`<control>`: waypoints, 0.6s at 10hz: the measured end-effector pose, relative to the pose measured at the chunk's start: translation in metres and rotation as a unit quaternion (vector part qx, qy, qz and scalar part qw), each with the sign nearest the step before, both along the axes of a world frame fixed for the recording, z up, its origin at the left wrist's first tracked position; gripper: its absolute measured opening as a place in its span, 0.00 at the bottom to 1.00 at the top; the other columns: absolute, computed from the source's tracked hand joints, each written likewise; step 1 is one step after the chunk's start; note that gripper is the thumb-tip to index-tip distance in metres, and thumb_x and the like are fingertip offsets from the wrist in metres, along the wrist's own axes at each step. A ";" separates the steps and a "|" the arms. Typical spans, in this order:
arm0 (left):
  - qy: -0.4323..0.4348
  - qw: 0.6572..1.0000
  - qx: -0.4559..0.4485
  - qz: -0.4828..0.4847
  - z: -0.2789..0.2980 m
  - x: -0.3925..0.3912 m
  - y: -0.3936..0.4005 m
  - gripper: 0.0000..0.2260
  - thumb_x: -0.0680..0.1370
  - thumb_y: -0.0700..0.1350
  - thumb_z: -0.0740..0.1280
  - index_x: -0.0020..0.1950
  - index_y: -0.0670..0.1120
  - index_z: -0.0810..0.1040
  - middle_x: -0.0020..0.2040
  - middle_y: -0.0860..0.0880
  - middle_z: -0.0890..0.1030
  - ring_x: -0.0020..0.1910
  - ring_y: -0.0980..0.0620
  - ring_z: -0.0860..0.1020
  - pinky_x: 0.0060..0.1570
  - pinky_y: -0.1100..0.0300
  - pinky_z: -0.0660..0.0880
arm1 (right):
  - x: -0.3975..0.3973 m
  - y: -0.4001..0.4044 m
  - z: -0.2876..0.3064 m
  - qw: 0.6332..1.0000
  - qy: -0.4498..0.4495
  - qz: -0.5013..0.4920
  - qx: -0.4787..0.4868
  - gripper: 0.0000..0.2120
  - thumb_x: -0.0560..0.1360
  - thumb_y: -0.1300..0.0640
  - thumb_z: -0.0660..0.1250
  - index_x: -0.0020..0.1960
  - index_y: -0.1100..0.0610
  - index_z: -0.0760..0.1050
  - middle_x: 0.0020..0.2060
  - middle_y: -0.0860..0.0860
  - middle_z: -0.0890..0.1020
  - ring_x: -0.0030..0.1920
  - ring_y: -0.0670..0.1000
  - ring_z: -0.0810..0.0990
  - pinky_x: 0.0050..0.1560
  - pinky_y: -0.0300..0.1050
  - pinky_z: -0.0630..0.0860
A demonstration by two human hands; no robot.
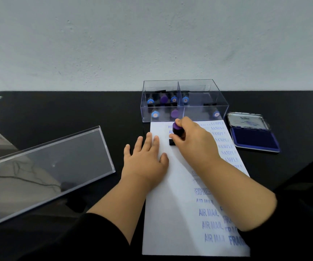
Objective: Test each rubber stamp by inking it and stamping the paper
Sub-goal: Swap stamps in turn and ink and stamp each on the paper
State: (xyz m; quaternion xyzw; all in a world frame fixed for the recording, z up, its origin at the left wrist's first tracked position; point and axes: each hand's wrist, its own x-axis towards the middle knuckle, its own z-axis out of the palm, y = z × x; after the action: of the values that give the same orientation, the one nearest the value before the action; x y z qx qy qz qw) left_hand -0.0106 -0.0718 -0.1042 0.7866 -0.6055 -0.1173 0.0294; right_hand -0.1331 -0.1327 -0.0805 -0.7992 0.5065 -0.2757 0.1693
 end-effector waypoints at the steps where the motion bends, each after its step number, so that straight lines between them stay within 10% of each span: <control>1: -0.001 1.000 0.000 -0.001 0.000 0.000 0.000 0.26 0.82 0.56 0.44 0.78 0.53 0.41 0.78 0.53 0.39 0.77 0.52 0.38 0.72 0.48 0.36 | 0.002 0.002 0.000 1.000 0.011 -0.005 -0.010 0.09 0.76 0.53 0.65 0.55 0.53 0.71 0.51 0.49 0.79 0.48 0.54 0.77 0.44 0.46 0.73; 6: 0.001 1.000 0.002 0.001 0.000 0.000 0.001 0.26 0.82 0.55 0.44 0.78 0.52 0.41 0.78 0.53 0.39 0.77 0.52 0.39 0.73 0.47 0.36 | -0.011 -0.003 0.004 0.997 -0.063 -0.054 0.008 0.14 0.75 0.51 0.67 0.58 0.52 0.71 0.50 0.50 0.80 0.45 0.53 0.77 0.41 0.41 0.67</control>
State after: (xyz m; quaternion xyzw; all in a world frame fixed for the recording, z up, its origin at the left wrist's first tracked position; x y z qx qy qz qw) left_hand -0.0107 -0.0710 -0.1039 0.7873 -0.6042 -0.1197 0.0286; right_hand -0.1437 -0.1360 -0.0765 -0.7506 0.5393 -0.3298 0.1923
